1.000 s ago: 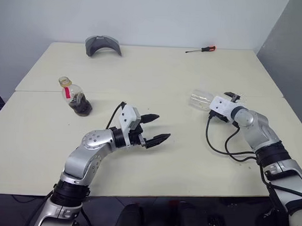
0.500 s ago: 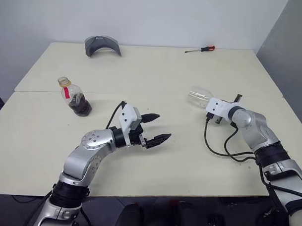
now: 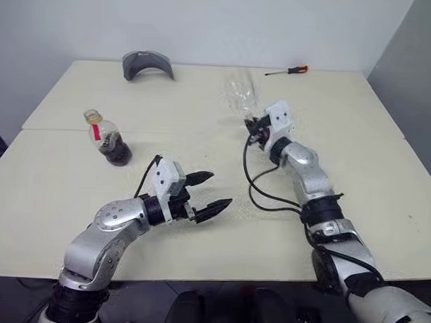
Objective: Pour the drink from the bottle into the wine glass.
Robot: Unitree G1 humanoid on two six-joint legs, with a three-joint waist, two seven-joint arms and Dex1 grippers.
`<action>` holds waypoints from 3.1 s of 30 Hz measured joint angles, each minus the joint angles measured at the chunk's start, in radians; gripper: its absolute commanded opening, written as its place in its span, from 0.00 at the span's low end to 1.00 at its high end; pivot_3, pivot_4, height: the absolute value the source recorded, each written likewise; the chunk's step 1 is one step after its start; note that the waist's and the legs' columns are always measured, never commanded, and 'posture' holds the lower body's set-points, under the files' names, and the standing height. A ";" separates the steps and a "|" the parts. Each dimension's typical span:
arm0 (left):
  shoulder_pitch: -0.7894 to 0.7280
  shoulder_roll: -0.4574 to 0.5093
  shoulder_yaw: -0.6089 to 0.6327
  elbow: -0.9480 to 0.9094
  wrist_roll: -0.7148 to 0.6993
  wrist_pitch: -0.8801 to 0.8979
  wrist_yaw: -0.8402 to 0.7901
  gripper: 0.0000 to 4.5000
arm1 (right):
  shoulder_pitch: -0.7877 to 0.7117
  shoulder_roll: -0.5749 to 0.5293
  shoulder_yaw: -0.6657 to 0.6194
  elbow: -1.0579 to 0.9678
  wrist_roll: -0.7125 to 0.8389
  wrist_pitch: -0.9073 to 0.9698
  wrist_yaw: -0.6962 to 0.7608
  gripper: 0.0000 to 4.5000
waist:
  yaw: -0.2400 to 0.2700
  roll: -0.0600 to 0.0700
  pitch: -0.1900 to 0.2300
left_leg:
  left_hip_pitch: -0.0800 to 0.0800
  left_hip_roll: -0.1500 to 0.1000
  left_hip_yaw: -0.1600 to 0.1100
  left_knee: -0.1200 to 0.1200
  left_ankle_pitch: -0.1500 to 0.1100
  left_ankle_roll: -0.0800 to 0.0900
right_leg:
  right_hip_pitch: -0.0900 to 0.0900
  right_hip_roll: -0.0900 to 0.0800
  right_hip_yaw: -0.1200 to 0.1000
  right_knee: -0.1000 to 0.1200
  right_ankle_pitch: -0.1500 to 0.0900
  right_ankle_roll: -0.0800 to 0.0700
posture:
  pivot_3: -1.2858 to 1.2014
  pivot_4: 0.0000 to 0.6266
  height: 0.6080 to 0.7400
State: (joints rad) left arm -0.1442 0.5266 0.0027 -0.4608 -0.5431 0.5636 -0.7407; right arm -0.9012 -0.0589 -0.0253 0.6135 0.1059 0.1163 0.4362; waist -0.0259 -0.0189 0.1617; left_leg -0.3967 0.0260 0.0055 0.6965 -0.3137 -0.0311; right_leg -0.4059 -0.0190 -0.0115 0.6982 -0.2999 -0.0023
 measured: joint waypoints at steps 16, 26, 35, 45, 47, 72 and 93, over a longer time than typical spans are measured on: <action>0.392 -0.025 0.300 -0.269 -0.085 0.089 0.258 1.00 | -0.080 0.198 -0.019 0.329 0.079 -0.209 0.016 0.04 | 0.000 0.000 0.000 | 0.000 0.000 -0.001 -0.001 -0.001 0.001 | 0.000 0.000 0.000 0.000 0.000 0.000 | 0.52 0.24 1.00; 0.283 -0.024 0.294 -0.291 -0.108 0.090 0.342 1.00 | -0.065 0.195 0.065 0.389 -0.017 -0.258 -0.086 0.04 | -0.006 0.000 0.000 | 0.001 0.000 0.000 -0.001 0.000 0.000 | 0.000 0.000 0.000 0.000 0.000 0.000 | 0.52 0.24 1.00; 0.340 -0.058 0.276 -0.271 -0.057 0.069 0.386 1.00 | 0.130 0.148 0.125 0.067 -0.054 -0.138 -0.084 0.04 | 0.002 -0.001 -0.003 | 0.002 0.000 -0.001 -0.001 -0.001 0.001 | 0.002 0.000 0.000 0.000 0.000 0.000 | 0.52 0.24 1.00; 0.262 -0.057 0.260 -0.235 -0.047 0.059 0.383 1.00 | 0.282 0.016 0.169 -0.329 -0.053 0.179 -0.039 0.04 | 0.018 0.000 -0.005 | 0.002 -0.001 -0.001 -0.001 -0.002 0.004 | 0.002 0.000 0.000 0.000 0.000 0.000 | 0.52 0.24 1.00; 0.256 -0.057 0.252 -0.235 -0.047 0.061 0.384 1.00 | 0.296 0.001 0.174 -0.373 -0.047 0.226 -0.032 0.04 | 0.018 0.000 -0.005 | 0.002 -0.001 -0.001 -0.001 -0.002 0.004 | 0.002 0.000 0.000 0.000 0.000 0.000 | 0.52 0.24 1.00; 0.271 -0.047 0.258 -0.247 -0.052 0.080 0.409 1.00 | 0.111 0.142 0.122 -0.054 -0.025 0.006 -0.085 0.04 | -0.003 0.001 -0.004 | 0.002 0.000 0.000 -0.003 -0.001 0.002 | 0.001 0.000 0.000 -0.001 0.000 0.000 | 0.52 0.24 1.00; 0.250 -0.047 0.263 -0.247 -0.052 0.083 0.419 1.00 | 0.149 0.161 0.184 0.044 -0.119 -0.132 -0.145 0.04 | -0.004 0.000 -0.004 | 0.003 0.000 0.000 -0.003 -0.001 0.002 | 0.001 0.000 0.000 0.000 0.000 0.000 | 0.52 0.24 1.00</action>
State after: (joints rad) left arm 0.1060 0.4798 0.2655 -0.7081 -0.5955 0.6468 -0.3218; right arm -0.7519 0.1016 0.1590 0.6575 -0.0127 -0.0155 0.2915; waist -0.0296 -0.0184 0.1575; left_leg -0.3938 0.0262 0.0053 0.6933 -0.3147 -0.0296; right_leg -0.4046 -0.0185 -0.0112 0.6978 -0.3000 -0.0024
